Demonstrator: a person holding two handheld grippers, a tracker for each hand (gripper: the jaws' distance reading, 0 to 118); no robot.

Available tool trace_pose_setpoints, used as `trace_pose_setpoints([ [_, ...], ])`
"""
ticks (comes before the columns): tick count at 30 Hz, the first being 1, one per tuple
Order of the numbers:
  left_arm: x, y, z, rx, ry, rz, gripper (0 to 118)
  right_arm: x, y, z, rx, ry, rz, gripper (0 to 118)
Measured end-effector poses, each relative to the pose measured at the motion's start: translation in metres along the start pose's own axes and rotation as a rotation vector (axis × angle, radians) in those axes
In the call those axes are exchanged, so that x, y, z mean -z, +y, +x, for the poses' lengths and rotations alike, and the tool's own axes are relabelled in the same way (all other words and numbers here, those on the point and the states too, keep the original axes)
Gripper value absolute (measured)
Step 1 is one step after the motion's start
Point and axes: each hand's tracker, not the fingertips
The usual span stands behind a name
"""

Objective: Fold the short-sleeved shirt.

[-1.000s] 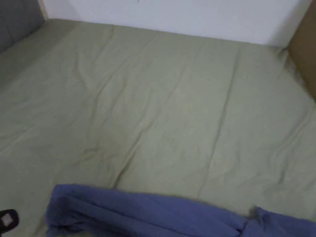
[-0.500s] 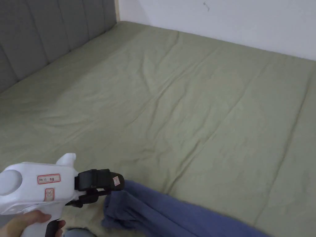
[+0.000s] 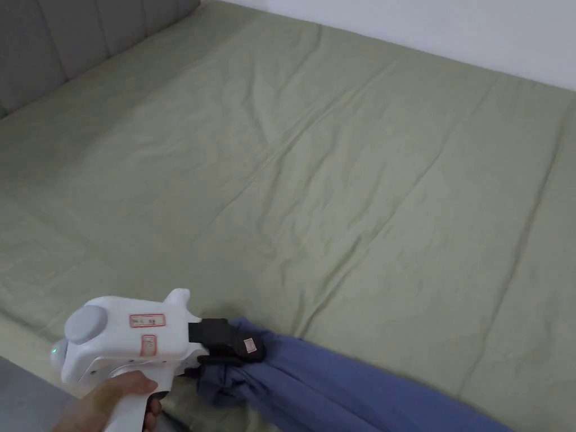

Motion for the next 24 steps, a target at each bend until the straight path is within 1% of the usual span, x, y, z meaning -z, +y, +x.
trace_pose_setpoints([
  [1, -0.006, -0.001, 0.002, -0.035, -0.034, 0.023, 13, -0.001, 0.000, -0.002, -0.003, 0.002, 0.002, 0],
  [4, -0.026, -0.006, 0.009, 0.014, -0.045, 0.033, 14, -0.006, 0.003, -0.002, -0.002, -0.001, 0.019, 0],
  [7, -0.048, -0.010, 0.016, -0.020, -0.219, 0.054, 14, -0.009, 0.006, 0.001, 0.015, -0.016, 0.032, 0],
  [8, -0.054, -0.011, 0.020, -0.017, -0.235, 0.062, 14, -0.010, 0.004, 0.003, 0.022, -0.019, 0.036, 0],
  [10, -0.065, -0.004, 0.024, 0.003, -0.190, 0.083, 14, -0.012, 0.006, 0.006, 0.035, -0.028, 0.045, 0],
  [14, -0.106, 0.011, 0.038, 0.063, -0.106, 0.223, 14, -0.014, 0.005, 0.003, 0.043, -0.037, 0.057, 0],
  [17, -0.141, 0.016, 0.060, 0.147, 0.096, 0.333, 14, -0.015, 0.003, 0.003, 0.038, -0.037, 0.059, 0],
  [18, -0.147, 0.013, 0.072, 0.192, 0.194, 0.352, 14, -0.013, 0.002, 0.004, 0.037, -0.037, 0.056, 0],
  [19, -0.148, 0.010, 0.085, 0.252, 0.317, 0.352, 14, -0.009, 0.001, 0.005, 0.038, -0.035, 0.051, 0],
  [21, -0.136, -0.001, 0.108, 0.361, 0.455, 0.316, 14, -0.003, -0.002, 0.008, 0.044, -0.031, 0.038, 0],
  [22, -0.126, -0.006, 0.117, 0.395, 0.478, 0.294, 14, 0.001, -0.003, 0.008, 0.049, -0.024, 0.034, 0],
  [23, -0.113, -0.013, 0.125, 0.419, 0.461, 0.278, 14, 0.005, -0.004, 0.008, 0.055, -0.012, 0.027, 0],
  [24, -0.100, -0.018, 0.130, 0.420, 0.396, 0.247, 14, 0.008, -0.006, 0.011, 0.062, -0.002, 0.019, 0],
])
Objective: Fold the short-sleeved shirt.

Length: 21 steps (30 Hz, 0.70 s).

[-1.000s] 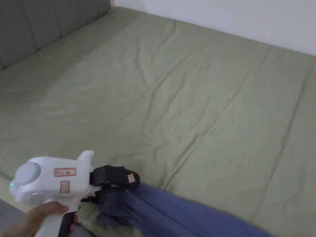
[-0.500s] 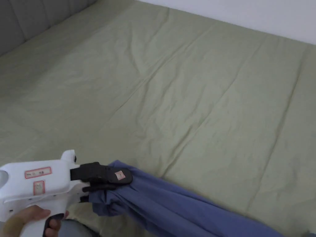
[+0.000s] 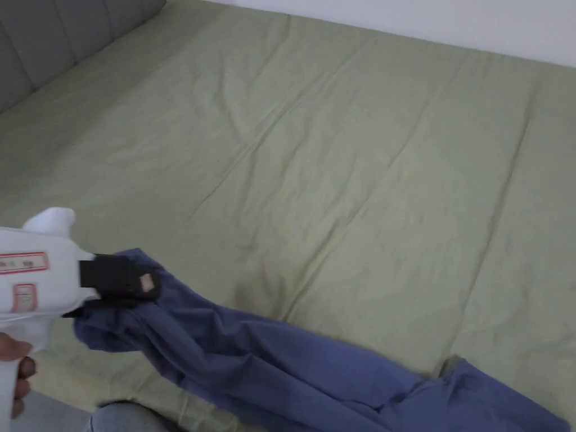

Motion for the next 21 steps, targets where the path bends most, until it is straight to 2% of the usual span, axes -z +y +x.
trace_pose_setpoints([
  [4, 0.055, -0.019, 0.046, -0.021, -0.231, -0.135, 14, 0.004, -0.004, 0.008, 0.009, 0.031, -0.018, 0],
  [10, 0.142, -0.051, 0.110, 0.099, -0.159, -0.330, 15, -0.009, -0.016, 0.029, 0.063, 0.023, 0.013, 0],
  [11, 0.154, -0.057, 0.115, 0.103, -0.147, -0.341, 21, -0.010, -0.018, 0.034, 0.081, 0.017, 0.016, 0],
  [13, 0.171, -0.068, 0.117, 0.078, -0.147, -0.344, 56, -0.010, -0.023, 0.041, 0.109, 0.002, 0.014, 0],
  [15, 0.183, -0.074, 0.111, -0.004, -0.255, -0.385, 88, -0.008, -0.027, 0.045, 0.123, -0.010, 0.006, 0],
  [18, 0.176, -0.076, 0.106, -0.194, -0.480, -0.415, 87, -0.002, -0.029, 0.044, 0.137, -0.008, -0.014, 0],
  [19, 0.170, -0.074, 0.104, -0.244, -0.529, -0.414, 83, 0.001, -0.029, 0.043, 0.139, 0.001, -0.021, 0],
  [21, 0.156, -0.063, 0.095, -0.270, -0.542, -0.395, 80, 0.006, -0.027, 0.039, 0.136, 0.027, -0.030, 0],
])
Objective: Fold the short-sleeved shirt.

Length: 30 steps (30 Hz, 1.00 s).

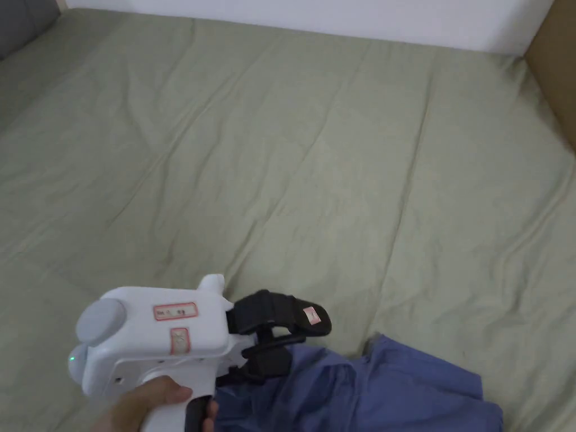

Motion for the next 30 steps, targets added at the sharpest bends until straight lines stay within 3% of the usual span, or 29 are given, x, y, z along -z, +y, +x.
trace_pose_setpoints([
  [1, -0.010, -0.012, 0.015, 0.005, 0.013, 0.018, 71, 0.002, 0.001, -0.003, -0.009, 0.011, -0.005, 0],
  [2, -0.020, -0.015, 0.018, 0.019, 0.037, 0.061, 51, 0.004, 0.002, -0.005, -0.017, 0.016, -0.006, 0],
  [3, -0.031, -0.018, 0.020, 0.051, 0.084, 0.107, 20, 0.007, 0.003, -0.007, -0.026, 0.021, -0.007, 0],
  [4, -0.038, -0.020, 0.021, 0.091, 0.186, 0.137, 7, 0.009, 0.004, -0.008, -0.032, 0.026, -0.010, 0],
  [6, -0.038, -0.019, 0.016, 0.100, 0.314, 0.125, 7, 0.014, 0.005, -0.009, -0.038, 0.036, -0.020, 0],
  [10, 0.006, -0.029, -0.009, 0.008, 0.171, -0.078, 7, 0.017, 0.003, -0.010, -0.037, 0.036, -0.032, 0],
  [15, 0.073, -0.038, -0.031, 0.072, 0.290, -0.187, 4, 0.009, -0.006, -0.010, -0.012, 0.047, -0.028, 0],
  [16, 0.080, -0.036, -0.037, 0.070, 0.261, -0.172, 3, 0.007, -0.007, -0.010, -0.007, 0.042, -0.023, 0],
  [19, 0.079, -0.033, -0.041, 0.004, 0.213, -0.152, 4, 0.006, -0.010, -0.007, 0.003, 0.035, -0.019, 0],
  [22, 0.058, -0.039, -0.033, 0.022, 0.187, -0.128, 5, 0.008, -0.011, -0.006, 0.007, 0.030, -0.030, 0],
  [25, 0.005, -0.045, -0.008, 0.075, -0.006, -0.044, 5, 0.008, -0.010, -0.007, -0.007, 0.035, -0.037, 0],
  [26, -0.017, -0.045, -0.002, 0.111, -0.061, -0.006, 11, 0.007, -0.009, -0.009, -0.014, 0.038, -0.037, 0],
  [28, -0.056, -0.039, 0.001, 0.192, -0.091, 0.062, 69, 0.007, -0.006, -0.011, -0.027, 0.038, -0.036, 0],
  [29, -0.072, -0.030, -0.010, 0.218, -0.053, 0.102, 69, 0.008, -0.005, -0.012, -0.032, 0.038, -0.037, 0],
  [30, -0.088, -0.026, -0.014, 0.229, 0.003, 0.147, 79, 0.010, -0.003, -0.013, -0.036, 0.038, -0.038, 0],
])
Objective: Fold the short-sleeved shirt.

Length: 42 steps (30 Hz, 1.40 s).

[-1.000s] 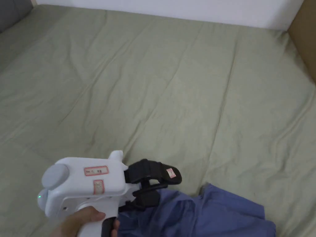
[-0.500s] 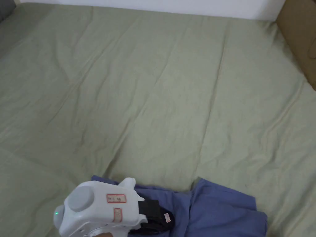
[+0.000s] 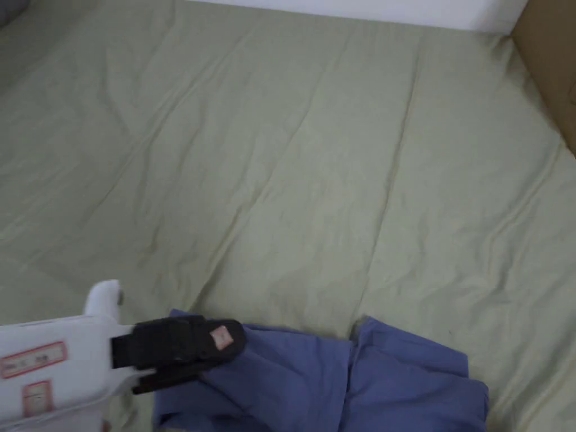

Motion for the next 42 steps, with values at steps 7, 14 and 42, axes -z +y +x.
trace_pose_setpoints([
  [7, 0.005, 0.022, -0.064, -0.144, 0.214, -0.053, 100, 0.000, 0.002, -0.022, -0.043, 0.012, -0.016, 0],
  [14, 0.053, 0.005, -0.051, -0.042, 0.233, -0.143, 35, -0.008, 0.000, -0.028, -0.048, 0.001, -0.017, 0],
  [42, -0.029, 0.021, 0.036, 0.188, 0.454, 0.061, 21, -0.006, -0.006, -0.005, 0.035, 0.020, 0.004, 0],
])
